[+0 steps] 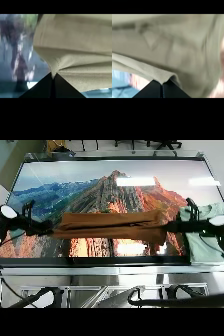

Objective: Fold the shirts.

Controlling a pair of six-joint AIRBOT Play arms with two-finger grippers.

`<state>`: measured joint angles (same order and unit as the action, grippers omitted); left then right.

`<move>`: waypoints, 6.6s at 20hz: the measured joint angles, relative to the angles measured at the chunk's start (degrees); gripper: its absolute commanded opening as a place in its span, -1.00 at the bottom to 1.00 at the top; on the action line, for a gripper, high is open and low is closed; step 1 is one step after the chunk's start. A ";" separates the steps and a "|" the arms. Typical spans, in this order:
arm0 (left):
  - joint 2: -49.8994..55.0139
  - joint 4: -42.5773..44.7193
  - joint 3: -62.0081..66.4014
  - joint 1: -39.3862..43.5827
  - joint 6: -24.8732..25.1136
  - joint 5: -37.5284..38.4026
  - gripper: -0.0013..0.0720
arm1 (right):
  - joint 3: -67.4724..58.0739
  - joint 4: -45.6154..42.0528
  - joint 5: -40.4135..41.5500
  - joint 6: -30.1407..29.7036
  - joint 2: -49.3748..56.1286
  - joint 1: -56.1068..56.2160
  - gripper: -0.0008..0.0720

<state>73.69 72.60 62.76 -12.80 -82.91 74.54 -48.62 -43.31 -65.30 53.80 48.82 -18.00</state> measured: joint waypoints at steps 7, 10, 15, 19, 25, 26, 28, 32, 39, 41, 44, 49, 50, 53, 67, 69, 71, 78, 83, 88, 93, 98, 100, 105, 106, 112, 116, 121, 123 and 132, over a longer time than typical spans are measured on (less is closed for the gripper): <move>17.20 -1.25 14.40 5.33 0.20 -6.73 -0.94 | -12.33 9.42 4.11 -9.97 21.97 1.60 -0.91; 23.12 -1.38 18.12 6.36 0.20 -7.45 -0.92 | -13.60 10.56 5.14 -11.63 26.45 2.29 -0.85; 26.43 -1.75 20.13 6.73 0.70 -7.76 0.93 | -15.08 9.33 4.83 -12.76 26.34 1.03 0.47; 24.98 -1.75 21.24 6.78 1.95 -8.17 0.92 | -15.43 4.66 3.85 -11.67 24.72 -0.44 0.87; 23.26 -1.79 26.18 6.80 2.38 -7.02 0.92 | -15.45 2.01 2.21 -9.29 28.24 0.39 0.54; 23.17 -2.01 26.97 6.82 2.34 -6.80 0.92 | -15.47 2.71 1.95 -9.27 29.09 0.63 0.53; 23.10 -3.19 28.00 6.99 1.90 -6.58 0.92 | -15.52 3.06 2.29 -9.18 30.60 1.22 -0.34; 23.04 -12.26 27.78 8.00 2.82 -8.17 0.33 | -15.43 4.37 2.64 -8.79 32.61 2.08 -0.91; 23.19 -25.31 21.29 17.92 9.77 -13.51 -0.93 | -16.52 2.16 1.22 -8.63 30.49 2.38 -0.92; 24.65 -26.29 19.56 23.41 10.54 -15.69 -0.93 | -18.25 3.08 -1.16 -7.69 27.52 2.25 -0.92; 29.09 -27.06 20.15 32.11 10.73 -18.05 -0.93 | -21.51 3.74 -6.69 -5.33 22.10 2.29 -0.92; 39.71 -27.54 30.56 45.07 6.80 -19.08 -0.93 | -31.87 4.37 -14.95 0.50 15.30 2.29 -0.92; 41.70 -27.65 33.29 46.82 5.86 -19.06 -0.93 | -33.92 4.35 -16.61 1.99 14.73 2.29 -0.92; 47.15 -27.67 41.90 50.40 3.28 -18.25 -0.93 | -37.48 4.35 -20.61 5.14 13.77 2.32 -0.92; 16.63 -30.32 43.04 28.87 8.24 4.61 -0.93 | -39.47 7.34 -12.52 9.66 14.29 17.53 -0.92; 7.69 -30.51 40.13 22.77 9.09 3.87 -0.94 | -39.50 7.43 -3.93 9.68 16.50 26.88 -0.91; 0.07 -30.56 37.20 17.11 10.25 3.08 -0.94 | -39.50 7.63 6.14 9.03 20.63 37.42 -0.22; -16.98 -30.67 23.37 4.31 15.61 0.48 -0.93 | -39.63 5.05 36.24 -0.98 34.75 61.24 0.02; -22.73 -30.64 15.69 0.09 17.03 -0.90 -0.93 | -39.69 -0.07 27.02 2.34 27.54 48.94 0.38; -25.20 -30.67 13.75 -1.27 17.44 -0.46 -0.94 | -38.62 -3.74 9.84 11.04 24.41 29.16 0.44; -25.70 -30.67 13.38 -1.51 17.44 1.20 -0.94 | -33.31 -3.74 1.22 13.75 29.07 21.18 0.45; -25.77 -30.64 13.33 -1.53 17.42 1.75 -0.93 | -31.43 3.82 -0.68 11.72 36.87 21.66 0.72; -25.77 -30.64 13.33 -1.53 17.40 1.79 -0.93 | -31.28 6.56 -0.90 11.19 39.43 22.60 0.57; -25.79 -30.62 13.33 -1.53 17.38 2.86 -0.93 | -31.15 9.99 0.02 9.38 42.95 25.00 -0.54; -25.79 -30.62 13.33 -1.53 17.33 2.91 -0.93 | -31.06 11.02 0.04 8.35 43.36 25.24 -0.83; -25.81 -30.58 13.33 -1.53 17.25 3.41 -0.93 | -34.71 23.04 -3.41 1.77 38.86 23.45 -0.91; -25.81 -30.58 13.33 -1.53 17.27 3.50 -0.93 | -40.33 26.58 -2.69 2.34 29.35 16.11 -0.91; -25.81 -30.60 13.33 -1.53 17.42 3.52 -0.93 | -43.30 26.16 -0.44 8.15 16.74 -0.61 -0.91; -25.81 -30.60 13.33 -1.53 17.42 3.52 -0.93 | -43.58 22.67 -0.39 12.22 13.42 -8.48 -0.91; -24.94 -30.62 13.33 -1.25 17.35 4.55 -0.93 | -43.78 -4.59 -10.64 31.32 2.40 -33.66 -0.91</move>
<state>48.75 41.98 76.09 -14.04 -65.56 79.09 -92.40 -47.90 -75.94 85.12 51.22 -51.66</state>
